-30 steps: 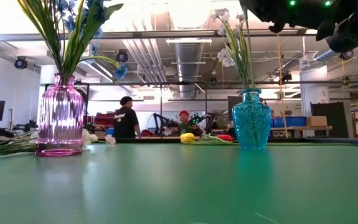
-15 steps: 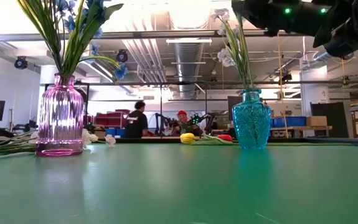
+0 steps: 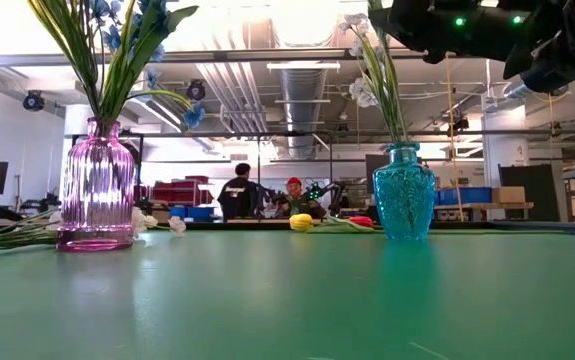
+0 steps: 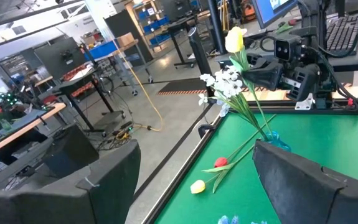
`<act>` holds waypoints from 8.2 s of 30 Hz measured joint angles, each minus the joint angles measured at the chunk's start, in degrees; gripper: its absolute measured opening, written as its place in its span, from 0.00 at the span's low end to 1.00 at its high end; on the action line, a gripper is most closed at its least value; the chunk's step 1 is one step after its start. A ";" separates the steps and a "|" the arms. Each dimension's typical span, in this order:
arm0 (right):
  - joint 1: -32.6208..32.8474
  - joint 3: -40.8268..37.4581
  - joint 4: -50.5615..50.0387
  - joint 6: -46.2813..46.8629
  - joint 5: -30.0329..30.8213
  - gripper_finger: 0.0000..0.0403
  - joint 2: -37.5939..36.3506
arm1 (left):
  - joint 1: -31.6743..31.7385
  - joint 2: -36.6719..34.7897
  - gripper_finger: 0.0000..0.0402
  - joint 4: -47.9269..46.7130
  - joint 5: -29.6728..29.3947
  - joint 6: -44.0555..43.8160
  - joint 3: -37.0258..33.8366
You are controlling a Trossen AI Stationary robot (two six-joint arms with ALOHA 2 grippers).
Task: Sort flowers into vase by color
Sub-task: Put the bottom yellow tulip into the blue vase, then put the red tulip into the violet vase
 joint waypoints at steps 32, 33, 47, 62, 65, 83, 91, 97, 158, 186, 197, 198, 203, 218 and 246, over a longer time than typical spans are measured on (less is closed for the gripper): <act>12.06 -0.02 -7.86 -6.78 27.14 0.70 -2.06 | -0.01 0.00 0.74 0.04 0.58 -0.54 0.00; 12.90 -0.02 -7.87 -6.95 28.58 0.70 -2.26 | -0.01 0.00 0.74 0.04 0.69 -0.55 0.00; 27.37 2.92 -8.04 -9.65 60.49 0.73 -2.40 | -0.01 0.01 0.74 0.04 1.01 -1.40 0.00; 37.67 18.23 -8.36 -24.19 64.81 0.67 -2.54 | -0.02 0.02 0.74 0.04 1.03 -1.40 0.00; 38.65 22.27 -11.36 -27.12 64.81 0.67 -2.09 | -0.02 0.02 0.74 0.04 1.03 -1.40 0.00; 30.10 51.11 -44.31 -34.14 49.30 0.66 4.76 | 0.00 0.02 0.74 0.02 0.98 -1.16 0.00; 17.55 65.12 -72.33 -19.95 34.03 0.63 8.36 | -0.02 0.02 0.74 0.01 1.46 -1.18 0.00; 4.71 75.90 -104.53 4.68 13.97 0.62 9.19 | -0.01 0.02 0.74 0.04 1.46 -1.18 0.00; -55.55 37.83 -140.42 19.41 -28.80 0.56 10.91 | -0.02 0.00 0.74 0.00 2.27 -1.18 0.00; -51.09 23.87 -118.25 9.56 -38.87 0.56 9.64 | -0.01 0.00 0.74 0.00 1.99 0.33 0.00; -45.86 22.97 -109.91 7.28 -38.79 0.56 9.64 | -0.02 0.00 0.74 0.00 2.01 0.33 0.00; -45.84 22.95 -109.48 7.32 -38.76 0.56 9.64 | -0.02 0.00 0.74 0.00 2.01 0.33 0.00; -45.86 22.93 -108.80 7.32 -37.33 0.56 9.65 | -0.02 0.00 0.74 0.00 2.03 0.33 0.00; -45.86 19.54 -104.08 5.35 -37.23 0.56 9.70 | -0.02 0.00 0.74 0.00 2.29 0.31 0.00; -45.86 9.89 -87.18 6.49 -37.23 0.56 9.70 | -0.01 0.00 0.74 0.00 2.21 0.32 0.00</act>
